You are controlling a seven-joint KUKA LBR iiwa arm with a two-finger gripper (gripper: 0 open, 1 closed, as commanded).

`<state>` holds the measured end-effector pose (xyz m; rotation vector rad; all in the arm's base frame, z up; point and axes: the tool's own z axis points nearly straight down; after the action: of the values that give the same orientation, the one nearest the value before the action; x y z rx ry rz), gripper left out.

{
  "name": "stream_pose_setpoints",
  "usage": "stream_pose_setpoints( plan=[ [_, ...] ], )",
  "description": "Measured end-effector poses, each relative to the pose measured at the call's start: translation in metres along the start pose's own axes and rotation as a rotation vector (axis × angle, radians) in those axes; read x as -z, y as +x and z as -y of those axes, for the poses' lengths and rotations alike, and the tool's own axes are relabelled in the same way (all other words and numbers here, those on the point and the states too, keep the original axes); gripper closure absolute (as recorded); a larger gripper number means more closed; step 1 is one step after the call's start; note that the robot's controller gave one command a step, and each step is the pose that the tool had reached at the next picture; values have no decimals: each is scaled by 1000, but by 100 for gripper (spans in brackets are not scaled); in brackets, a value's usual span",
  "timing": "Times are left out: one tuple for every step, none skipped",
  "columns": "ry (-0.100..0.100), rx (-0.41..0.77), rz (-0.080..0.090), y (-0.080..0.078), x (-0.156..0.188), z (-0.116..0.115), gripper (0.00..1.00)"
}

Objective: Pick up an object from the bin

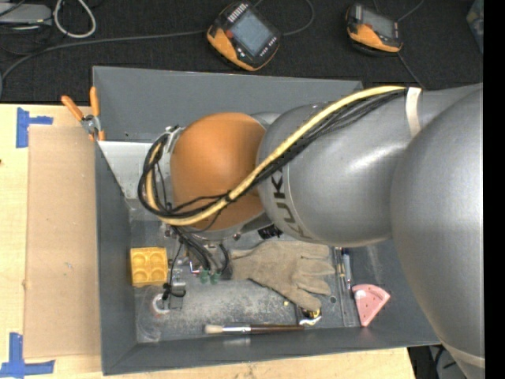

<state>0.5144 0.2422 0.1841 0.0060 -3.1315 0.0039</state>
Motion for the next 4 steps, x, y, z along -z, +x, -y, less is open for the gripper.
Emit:
stream_pose_setpoints(
  plan=[
    [-2, -7, 8, -3, 4, 2, 0],
    [-2, 80, 4, -47, -117, -5, 0],
    [-6, 227, 22, -62, -48, -4, 0],
    [-1, 97, -3, -46, -110, -5, 0]
  ],
)
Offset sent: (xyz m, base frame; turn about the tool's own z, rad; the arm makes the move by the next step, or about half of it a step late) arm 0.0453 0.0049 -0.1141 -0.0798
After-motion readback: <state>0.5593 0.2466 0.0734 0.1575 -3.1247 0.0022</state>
